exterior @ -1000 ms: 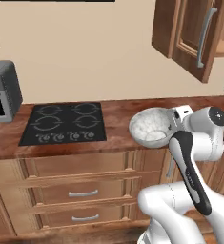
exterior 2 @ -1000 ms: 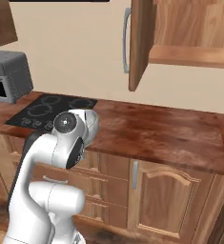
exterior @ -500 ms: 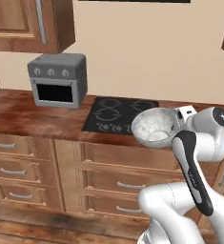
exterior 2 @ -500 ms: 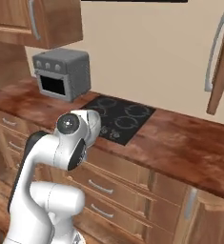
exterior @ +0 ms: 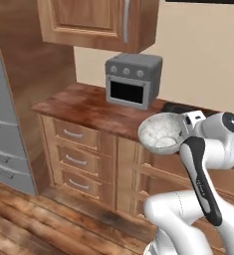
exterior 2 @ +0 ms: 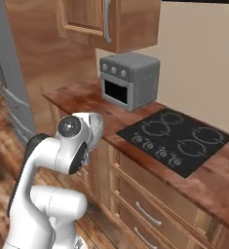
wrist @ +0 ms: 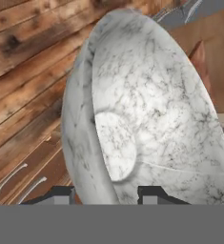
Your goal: Move the bowls from the cabinet to the plates on the dining table.
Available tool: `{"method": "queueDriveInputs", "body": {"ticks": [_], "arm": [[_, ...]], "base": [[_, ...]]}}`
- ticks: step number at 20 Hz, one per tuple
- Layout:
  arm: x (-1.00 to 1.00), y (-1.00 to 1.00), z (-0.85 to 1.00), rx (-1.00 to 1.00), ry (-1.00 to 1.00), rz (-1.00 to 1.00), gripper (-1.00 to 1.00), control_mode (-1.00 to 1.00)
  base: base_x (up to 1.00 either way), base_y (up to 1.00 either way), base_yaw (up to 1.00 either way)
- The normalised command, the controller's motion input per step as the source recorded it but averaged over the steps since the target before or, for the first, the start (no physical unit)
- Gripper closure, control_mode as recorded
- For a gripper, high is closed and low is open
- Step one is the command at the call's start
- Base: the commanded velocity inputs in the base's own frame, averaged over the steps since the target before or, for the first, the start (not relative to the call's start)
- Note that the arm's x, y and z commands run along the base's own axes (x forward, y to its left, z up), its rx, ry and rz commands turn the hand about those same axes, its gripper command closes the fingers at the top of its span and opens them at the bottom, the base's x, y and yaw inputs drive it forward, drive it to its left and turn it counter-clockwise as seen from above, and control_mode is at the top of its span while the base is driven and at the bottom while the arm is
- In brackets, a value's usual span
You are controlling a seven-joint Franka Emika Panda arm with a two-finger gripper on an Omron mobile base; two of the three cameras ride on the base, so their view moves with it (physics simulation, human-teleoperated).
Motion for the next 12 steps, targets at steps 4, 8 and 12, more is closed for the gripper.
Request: {"method": "queueDriveInputs", "body": {"ticks": [4, 8, 12], "arm": [[0.0, 0.0, 0.0, 0.0, 0.0, 0.0, 1.0, 1.0], [0.0, 0.0, 0.0, 0.0, 0.0, 0.0, 1.0, 1.0], [0.0, 0.0, 0.0, 0.0, 0.0, 0.0, 1.0, 1.0]], "base": [[0.08, 0.22, 0.49], [0.23, 0.09, 0.5], [0.18, 0.1, 0.51]]}}
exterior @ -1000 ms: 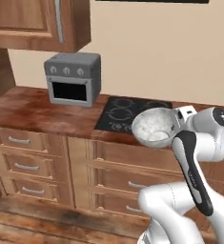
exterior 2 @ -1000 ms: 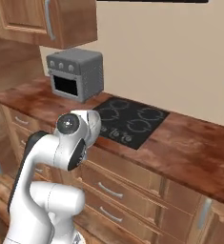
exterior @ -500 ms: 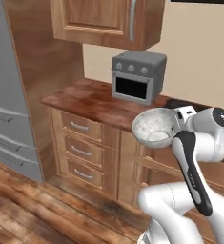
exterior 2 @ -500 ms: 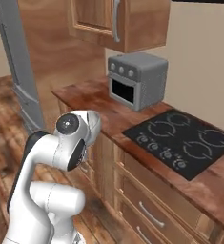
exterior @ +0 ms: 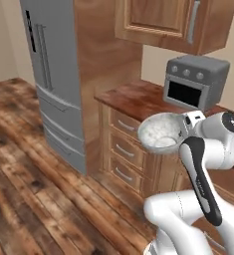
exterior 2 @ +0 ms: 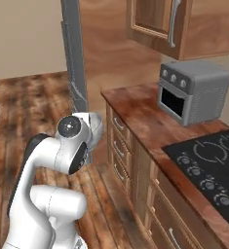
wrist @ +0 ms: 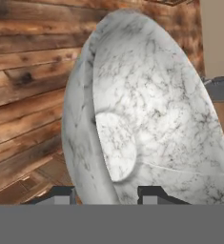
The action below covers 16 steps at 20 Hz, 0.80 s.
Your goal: Move the bowls from the cabinet to the plates on the dining table.
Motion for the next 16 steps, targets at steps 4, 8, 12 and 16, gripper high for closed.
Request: {"method": "queueDriveInputs", "body": {"ticks": [4, 8, 12, 16], "arm": [[0.0, 0.0, 0.0, 0.0, 0.0, 0.0, 1.0, 1.0], [0.0, 0.0, 0.0, 0.0, 0.0, 0.0, 1.0, 1.0], [0.0, 0.0, 0.0, 0.0, 0.0, 0.0, 1.0, 1.0], [0.0, 0.0, 0.0, 0.0, 0.0, 0.0, 1.0, 1.0]], "base": [[0.15, 0.08, 0.48], [0.21, 0.06, 0.45], [0.33, 0.01, 0.43], [0.68, 0.0, 0.25]]}}
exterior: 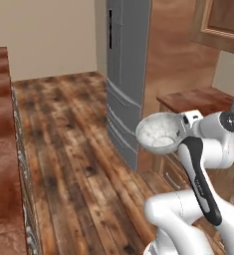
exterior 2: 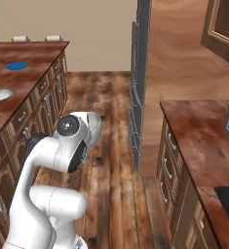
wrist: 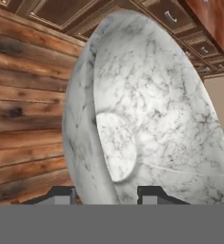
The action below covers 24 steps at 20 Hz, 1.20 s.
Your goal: Move the bowls from the cabinet to the plates on the dining table.
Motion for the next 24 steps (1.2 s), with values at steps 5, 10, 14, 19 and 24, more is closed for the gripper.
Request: {"method": "queueDriveInputs", "body": {"ticks": [5, 10, 14, 19, 24], "arm": [[0.0, 0.0, 0.0, 0.0, 0.0, 0.0, 1.0, 1.0], [0.0, 0.0, 0.0, 0.0, 0.0, 0.0, 1.0, 1.0], [0.0, 0.0, 0.0, 0.0, 0.0, 0.0, 1.0, 1.0], [0.0, 0.0, 0.0, 0.0, 0.0, 0.0, 1.0, 1.0], [0.0, 0.0, 0.0, 0.0, 0.0, 0.0, 1.0, 1.0]], "base": [[0.78, 0.0, 0.17], [0.61, 0.12, 0.12], [0.69, 0.03, 0.11], [0.74, 0.07, 0.1], [0.79, 0.05, 0.09]]}}
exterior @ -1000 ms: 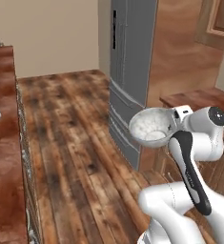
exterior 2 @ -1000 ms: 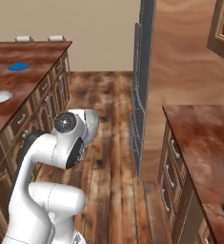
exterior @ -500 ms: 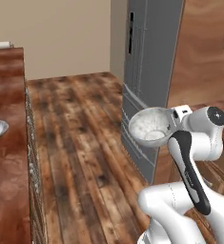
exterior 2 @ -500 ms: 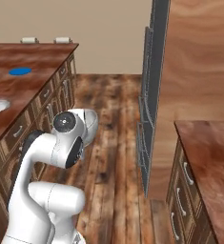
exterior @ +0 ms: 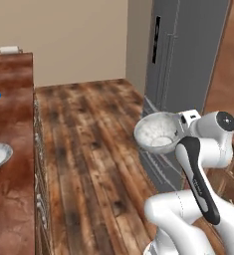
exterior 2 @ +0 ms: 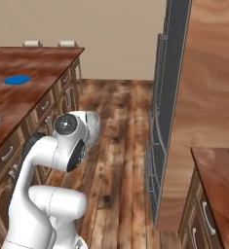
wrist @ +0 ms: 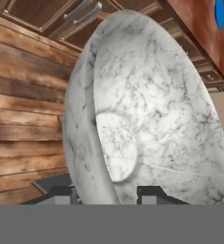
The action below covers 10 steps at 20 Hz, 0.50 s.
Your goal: Move the bowls from the cabinet to the plates on the dining table.
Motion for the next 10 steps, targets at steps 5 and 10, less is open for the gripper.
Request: {"method": "queueDriveInputs", "body": {"ticks": [5, 10], "arm": [[0.0, 0.0, 0.0, 0.0, 0.0, 0.0, 1.0, 1.0], [0.0, 0.0, 0.0, 0.0, 0.0, 0.0, 1.0, 1.0]], "base": [[0.83, 0.0, 0.07], [0.88, 0.0, 0.06]]}}
